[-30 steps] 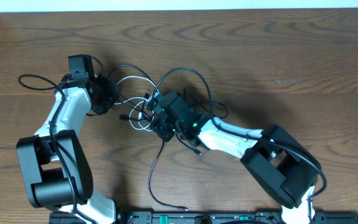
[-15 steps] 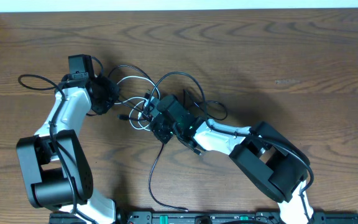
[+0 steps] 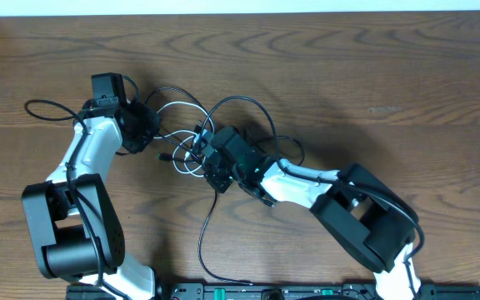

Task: Untangle cables
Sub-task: 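Grasp the black cable with the right gripper near the bundle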

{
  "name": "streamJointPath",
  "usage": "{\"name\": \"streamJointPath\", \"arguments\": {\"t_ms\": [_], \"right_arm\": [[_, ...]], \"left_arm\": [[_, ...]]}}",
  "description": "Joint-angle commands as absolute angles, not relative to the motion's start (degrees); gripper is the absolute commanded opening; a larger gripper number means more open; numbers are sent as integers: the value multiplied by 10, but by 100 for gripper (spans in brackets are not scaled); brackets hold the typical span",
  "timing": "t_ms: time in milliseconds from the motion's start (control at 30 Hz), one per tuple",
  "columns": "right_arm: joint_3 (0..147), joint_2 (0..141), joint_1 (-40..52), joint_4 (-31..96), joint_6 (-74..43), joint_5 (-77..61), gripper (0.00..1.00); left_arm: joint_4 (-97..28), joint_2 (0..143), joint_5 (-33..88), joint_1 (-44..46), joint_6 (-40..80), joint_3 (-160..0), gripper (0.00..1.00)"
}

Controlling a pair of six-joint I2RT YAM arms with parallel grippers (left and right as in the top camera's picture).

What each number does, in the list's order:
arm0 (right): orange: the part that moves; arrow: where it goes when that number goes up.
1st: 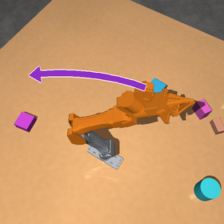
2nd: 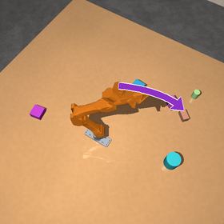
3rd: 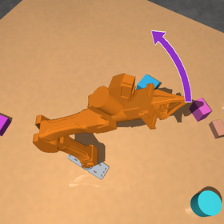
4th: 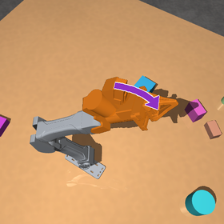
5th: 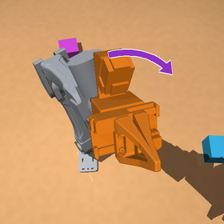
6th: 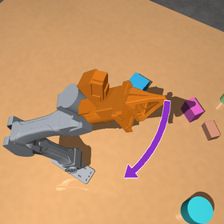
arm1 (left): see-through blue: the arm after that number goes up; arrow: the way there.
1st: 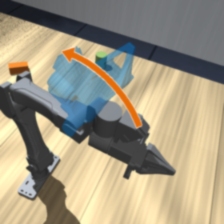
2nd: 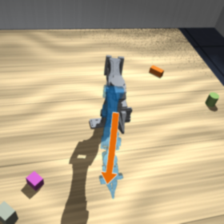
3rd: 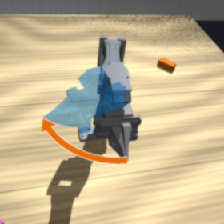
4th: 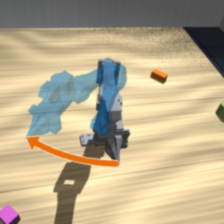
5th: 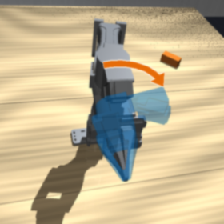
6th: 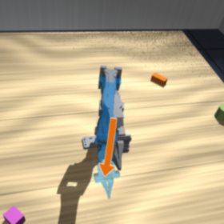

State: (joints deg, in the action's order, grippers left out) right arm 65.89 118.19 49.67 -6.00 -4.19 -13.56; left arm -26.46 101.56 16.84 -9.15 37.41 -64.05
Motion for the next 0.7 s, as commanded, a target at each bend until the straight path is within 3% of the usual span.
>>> {"name": "streamJointPath", "arguments": {"t_ms": [0, 333, 667], "right_arm": [[659, 1122, 494, -56, -42, -173, 1], [659, 1023, 494, -23, -42, -247, 1], [659, 953, 492, -3, -24, -221, 1]], "left_arm": [[-262, 1002, 174, -92, 365, -635, 8], [-262, 1002, 173, -92, 365, -635, 8], [-262, 1002, 173, -92, 365, -635, 8]]}}
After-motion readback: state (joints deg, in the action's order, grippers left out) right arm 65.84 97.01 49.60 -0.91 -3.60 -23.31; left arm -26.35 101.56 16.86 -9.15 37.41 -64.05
